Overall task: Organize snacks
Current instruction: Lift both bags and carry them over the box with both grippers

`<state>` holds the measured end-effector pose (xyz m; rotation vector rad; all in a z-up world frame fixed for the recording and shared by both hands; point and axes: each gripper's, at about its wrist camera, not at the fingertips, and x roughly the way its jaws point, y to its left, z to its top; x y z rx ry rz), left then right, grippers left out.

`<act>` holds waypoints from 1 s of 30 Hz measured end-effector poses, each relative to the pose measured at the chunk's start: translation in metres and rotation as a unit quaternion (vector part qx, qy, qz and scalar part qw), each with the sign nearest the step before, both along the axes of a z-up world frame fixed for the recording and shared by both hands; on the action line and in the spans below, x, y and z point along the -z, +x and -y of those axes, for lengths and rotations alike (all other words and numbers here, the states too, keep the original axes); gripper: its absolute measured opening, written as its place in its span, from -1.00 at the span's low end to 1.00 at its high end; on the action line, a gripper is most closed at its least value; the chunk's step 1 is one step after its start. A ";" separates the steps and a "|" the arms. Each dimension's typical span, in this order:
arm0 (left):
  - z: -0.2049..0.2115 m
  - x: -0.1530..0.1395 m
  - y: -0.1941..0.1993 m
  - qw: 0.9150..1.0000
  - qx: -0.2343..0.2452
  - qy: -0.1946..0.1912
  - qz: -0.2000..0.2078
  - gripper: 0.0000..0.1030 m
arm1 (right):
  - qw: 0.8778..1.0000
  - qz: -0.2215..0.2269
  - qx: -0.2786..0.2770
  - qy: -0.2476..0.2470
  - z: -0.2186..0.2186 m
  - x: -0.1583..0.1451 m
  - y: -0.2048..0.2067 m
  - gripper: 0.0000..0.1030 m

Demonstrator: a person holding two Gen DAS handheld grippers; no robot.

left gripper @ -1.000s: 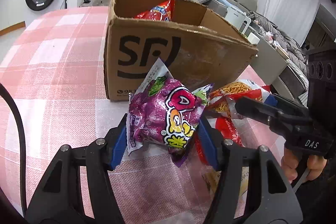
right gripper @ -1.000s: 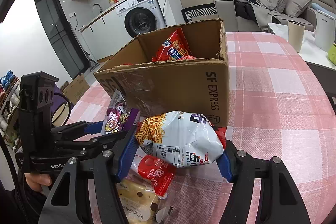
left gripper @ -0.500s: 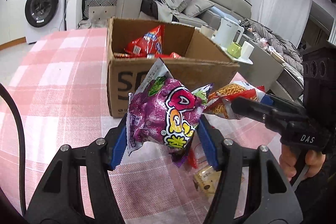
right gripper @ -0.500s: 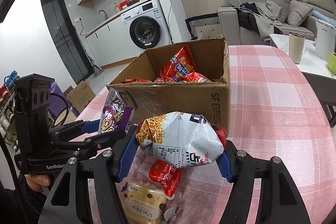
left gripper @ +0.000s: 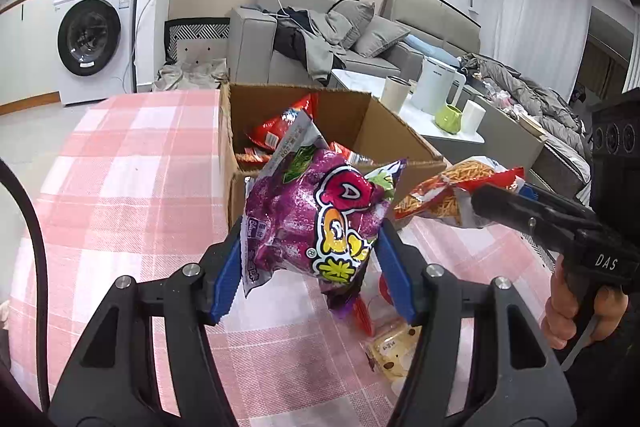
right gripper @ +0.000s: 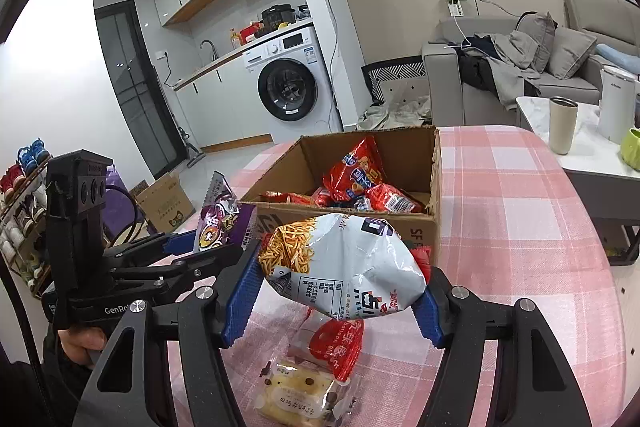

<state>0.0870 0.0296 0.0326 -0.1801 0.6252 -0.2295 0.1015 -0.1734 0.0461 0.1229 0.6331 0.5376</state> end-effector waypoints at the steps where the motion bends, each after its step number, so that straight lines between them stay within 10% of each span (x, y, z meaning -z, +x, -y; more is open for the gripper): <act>1: 0.000 -0.003 0.000 1.000 -0.002 0.001 0.003 0.15 | 1.000 0.002 0.001 0.001 0.001 -0.002 0.001 0.31; 30: -0.008 -0.060 0.021 0.999 -0.035 0.020 0.019 0.15 | 0.999 0.022 0.024 0.015 0.006 -0.043 0.064 0.31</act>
